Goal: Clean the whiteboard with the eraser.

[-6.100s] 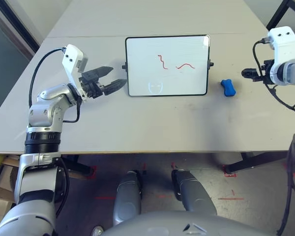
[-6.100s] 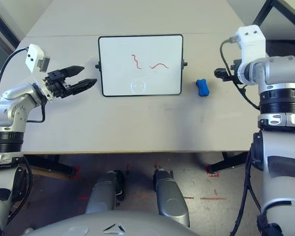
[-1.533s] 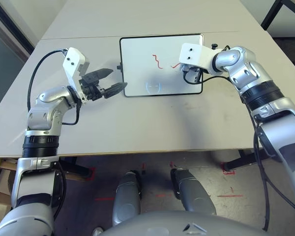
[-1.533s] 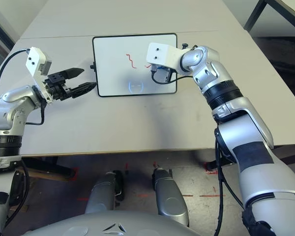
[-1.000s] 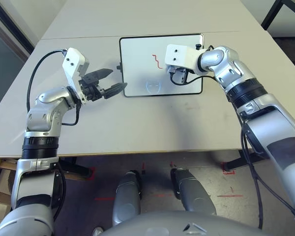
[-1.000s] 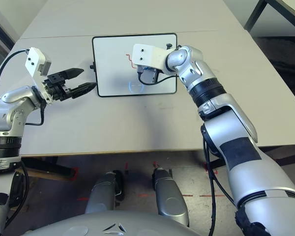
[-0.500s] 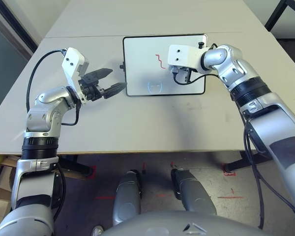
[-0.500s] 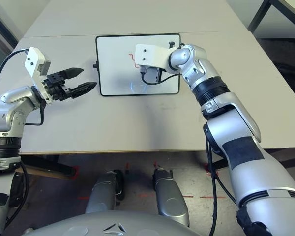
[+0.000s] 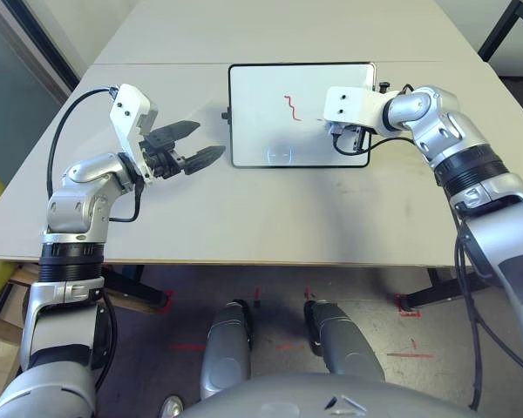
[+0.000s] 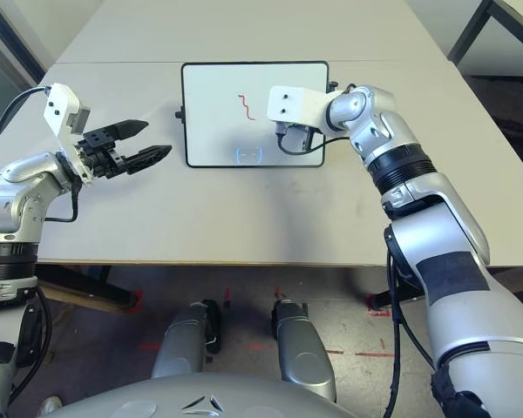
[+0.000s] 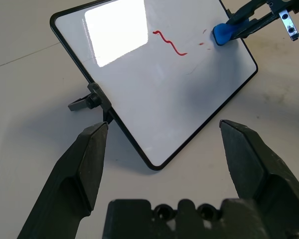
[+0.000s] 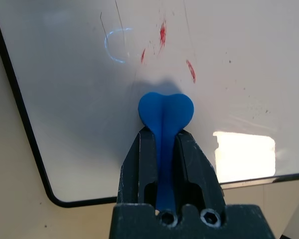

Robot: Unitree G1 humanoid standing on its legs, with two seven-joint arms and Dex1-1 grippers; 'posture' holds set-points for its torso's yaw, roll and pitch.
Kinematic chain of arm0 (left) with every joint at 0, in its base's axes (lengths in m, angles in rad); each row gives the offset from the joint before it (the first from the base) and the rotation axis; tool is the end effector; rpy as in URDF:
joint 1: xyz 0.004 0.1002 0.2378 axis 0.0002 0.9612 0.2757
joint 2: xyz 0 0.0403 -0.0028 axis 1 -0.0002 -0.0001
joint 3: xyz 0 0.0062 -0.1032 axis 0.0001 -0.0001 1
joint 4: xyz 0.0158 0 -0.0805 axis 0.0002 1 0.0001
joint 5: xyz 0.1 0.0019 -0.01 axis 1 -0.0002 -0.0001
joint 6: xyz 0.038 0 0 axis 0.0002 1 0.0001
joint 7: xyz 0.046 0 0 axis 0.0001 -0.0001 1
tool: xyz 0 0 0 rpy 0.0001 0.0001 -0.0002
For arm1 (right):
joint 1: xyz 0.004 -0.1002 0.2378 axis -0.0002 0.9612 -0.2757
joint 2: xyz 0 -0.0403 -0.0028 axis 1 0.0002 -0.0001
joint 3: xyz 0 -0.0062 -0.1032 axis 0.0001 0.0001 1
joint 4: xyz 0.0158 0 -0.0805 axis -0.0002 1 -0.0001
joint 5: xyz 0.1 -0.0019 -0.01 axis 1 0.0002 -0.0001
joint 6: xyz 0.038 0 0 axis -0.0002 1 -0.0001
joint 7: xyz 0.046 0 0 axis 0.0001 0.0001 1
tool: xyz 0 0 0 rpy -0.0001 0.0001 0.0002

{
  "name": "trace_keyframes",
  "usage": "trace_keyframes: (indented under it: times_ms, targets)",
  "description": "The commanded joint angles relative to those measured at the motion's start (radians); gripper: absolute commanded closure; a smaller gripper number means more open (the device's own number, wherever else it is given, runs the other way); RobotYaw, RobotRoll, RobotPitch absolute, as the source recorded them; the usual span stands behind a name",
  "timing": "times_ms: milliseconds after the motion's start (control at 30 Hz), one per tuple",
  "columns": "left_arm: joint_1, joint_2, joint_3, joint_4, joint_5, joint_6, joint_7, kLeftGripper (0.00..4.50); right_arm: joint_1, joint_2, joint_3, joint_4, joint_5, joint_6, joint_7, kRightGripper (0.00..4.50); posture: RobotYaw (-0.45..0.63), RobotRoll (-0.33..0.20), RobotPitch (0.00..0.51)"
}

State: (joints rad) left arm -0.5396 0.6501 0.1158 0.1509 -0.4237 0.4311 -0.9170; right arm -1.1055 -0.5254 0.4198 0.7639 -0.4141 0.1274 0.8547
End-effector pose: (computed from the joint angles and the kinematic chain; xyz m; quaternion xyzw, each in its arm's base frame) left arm 0.2829 0.2664 0.1833 0.0728 0.0192 -0.3896 0.9179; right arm 0.3625 -0.1793 0.2217 -0.5372 0.1474 0.3276 0.7631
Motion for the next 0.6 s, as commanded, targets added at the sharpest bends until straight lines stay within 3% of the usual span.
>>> trace_keyframes:
  times_ms: [33,600]
  targets:
    - [-0.008,0.002,-0.011,0.023,0.014,-0.009,-0.012,0.0,0.029,-0.02,0.003,0.039,-0.02,0.023,0.005,4.28,-0.16,0.0,0.175]
    - [-0.009,0.008,-0.008,0.037,0.017,-0.014,-0.017,0.0,-0.021,0.012,-0.027,0.04,0.017,0.046,0.005,4.28,-0.15,0.0,0.184]
